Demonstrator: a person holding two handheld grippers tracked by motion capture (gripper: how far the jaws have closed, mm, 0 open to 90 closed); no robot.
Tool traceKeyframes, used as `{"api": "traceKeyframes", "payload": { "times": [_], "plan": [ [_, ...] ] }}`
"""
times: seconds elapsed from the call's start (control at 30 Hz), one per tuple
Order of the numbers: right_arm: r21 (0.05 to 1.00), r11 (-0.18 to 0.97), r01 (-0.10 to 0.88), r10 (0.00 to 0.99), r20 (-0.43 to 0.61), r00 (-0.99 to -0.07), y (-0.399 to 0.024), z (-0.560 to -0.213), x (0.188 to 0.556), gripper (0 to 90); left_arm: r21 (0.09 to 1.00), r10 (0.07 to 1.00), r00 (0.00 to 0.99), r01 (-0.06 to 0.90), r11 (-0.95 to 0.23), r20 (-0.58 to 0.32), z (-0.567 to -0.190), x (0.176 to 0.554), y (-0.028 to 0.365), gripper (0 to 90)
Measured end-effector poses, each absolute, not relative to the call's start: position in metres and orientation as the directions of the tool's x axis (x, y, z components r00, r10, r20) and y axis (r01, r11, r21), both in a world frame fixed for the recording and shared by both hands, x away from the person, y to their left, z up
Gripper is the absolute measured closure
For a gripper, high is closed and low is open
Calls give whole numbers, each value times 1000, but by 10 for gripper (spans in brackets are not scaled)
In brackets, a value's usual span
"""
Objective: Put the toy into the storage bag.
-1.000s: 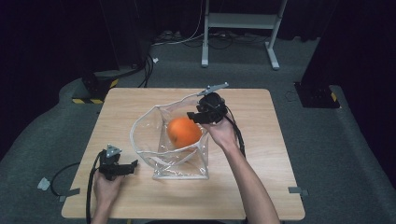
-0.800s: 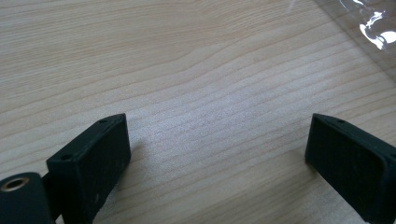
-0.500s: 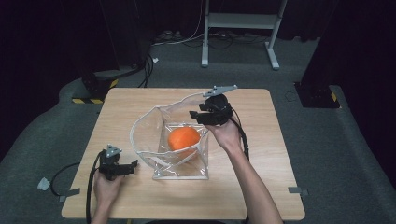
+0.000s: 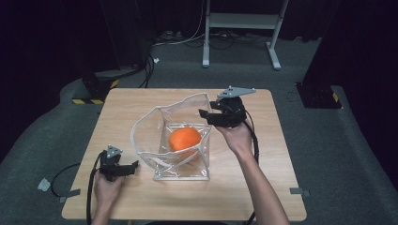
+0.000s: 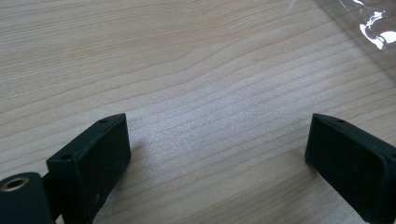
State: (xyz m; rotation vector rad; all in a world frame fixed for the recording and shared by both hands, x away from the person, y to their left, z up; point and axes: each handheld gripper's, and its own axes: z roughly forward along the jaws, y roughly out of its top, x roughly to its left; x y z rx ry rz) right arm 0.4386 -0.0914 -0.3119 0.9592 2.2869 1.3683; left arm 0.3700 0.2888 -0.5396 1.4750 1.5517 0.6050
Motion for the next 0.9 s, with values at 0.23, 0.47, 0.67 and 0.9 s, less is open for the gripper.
{"api": "traceKeyframes", "payload": {
  "times": [0.23, 0.47, 0.67, 0.9],
  "plan": [
    [877, 283, 388, 689, 95, -718, -104, -314, 435, 447, 832, 959, 97, 526, 177, -265, -540, 370, 289, 68],
    [886, 251, 390, 697, 114, -708, -117, -317, 432, 436, 832, 959, 97, 527, 176, -265, -540, 370, 289, 68],
    [895, 225, 386, 699, 127, -704, -124, -317, 428, 419, 832, 959, 97, 526, 177, -266, -540, 370, 289, 68],
    [902, 205, 381, 703, 135, -698, -132, -318, 423, 414, 832, 959, 97, 526, 176, -265, -540, 370, 289, 68]
  ]
}}
